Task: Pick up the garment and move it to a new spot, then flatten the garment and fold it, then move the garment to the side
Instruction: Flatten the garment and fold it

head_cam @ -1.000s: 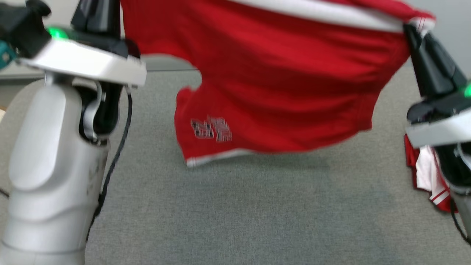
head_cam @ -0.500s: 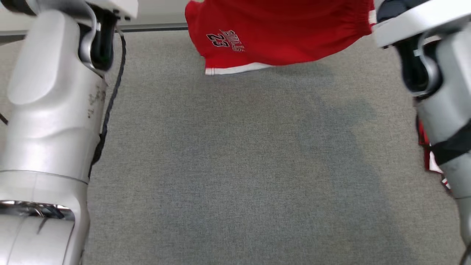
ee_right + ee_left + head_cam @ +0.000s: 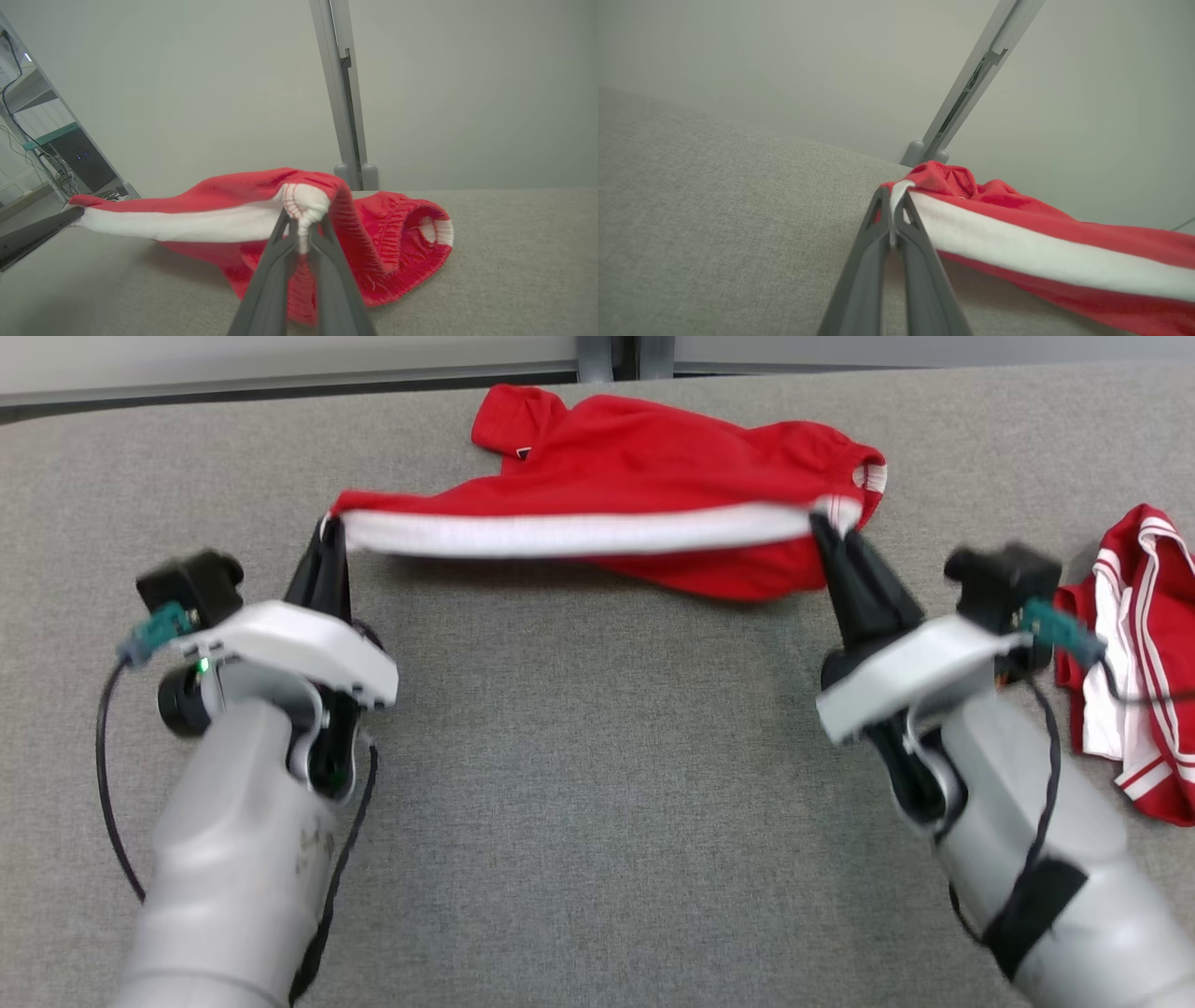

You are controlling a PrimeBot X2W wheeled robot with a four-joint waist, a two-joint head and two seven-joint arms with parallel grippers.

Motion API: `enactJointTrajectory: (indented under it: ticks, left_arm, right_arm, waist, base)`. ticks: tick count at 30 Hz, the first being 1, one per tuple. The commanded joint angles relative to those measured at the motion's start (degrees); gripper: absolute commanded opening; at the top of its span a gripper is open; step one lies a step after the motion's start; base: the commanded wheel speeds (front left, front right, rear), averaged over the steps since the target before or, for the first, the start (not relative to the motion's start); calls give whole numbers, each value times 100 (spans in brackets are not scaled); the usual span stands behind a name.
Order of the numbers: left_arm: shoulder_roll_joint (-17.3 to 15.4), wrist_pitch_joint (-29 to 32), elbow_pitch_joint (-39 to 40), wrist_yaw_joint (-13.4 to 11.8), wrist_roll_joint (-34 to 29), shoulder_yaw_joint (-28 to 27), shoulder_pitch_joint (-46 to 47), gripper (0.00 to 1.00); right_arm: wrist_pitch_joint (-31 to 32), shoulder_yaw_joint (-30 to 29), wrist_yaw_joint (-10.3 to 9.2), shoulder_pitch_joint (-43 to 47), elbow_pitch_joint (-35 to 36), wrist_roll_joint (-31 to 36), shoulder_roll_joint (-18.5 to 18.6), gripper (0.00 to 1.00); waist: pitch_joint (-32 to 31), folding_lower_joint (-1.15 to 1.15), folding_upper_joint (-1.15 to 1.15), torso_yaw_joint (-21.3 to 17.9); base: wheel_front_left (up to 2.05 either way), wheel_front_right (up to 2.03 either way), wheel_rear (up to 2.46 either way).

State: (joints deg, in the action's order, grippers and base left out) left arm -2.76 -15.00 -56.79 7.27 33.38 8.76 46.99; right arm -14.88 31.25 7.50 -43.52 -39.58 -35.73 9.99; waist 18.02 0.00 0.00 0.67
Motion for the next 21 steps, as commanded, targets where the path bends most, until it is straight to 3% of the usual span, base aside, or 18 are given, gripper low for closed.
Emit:
enactJointTrajectory:
  ticks: [1, 5, 14, 21]
  left_arm:
    - [-34, -20, 186, 29, 23, 13, -280, 0]
    - [-41, -14, 840, 21, 155, 64, -1241, 0]
    - [-44, -15, 2637, 18, -189, -344, -3516, 0]
    - [-218, 162, 4038, -373, -423, -406, -4897, 0]
  right_arm:
    - [-32, -53, -3, 338, 173, -20, 62, 0]
    - [-32, -273, -3, 1356, 786, 51, 135, 0]
    - [-34, -717, -3, 3560, 2129, 432, 244, 0]
    - [-26, -995, -10, 4898, 2863, 656, 391, 0]
  waist:
    - [-83, 0, 0, 14]
    - [-321, 0, 0, 30]
    - [-1003, 0, 0, 86]
    - [-1583, 0, 0, 222]
  base:
    - [0, 0, 0]
    - [0, 0, 0]
    - [0, 0, 0]
    - [0, 0, 0]
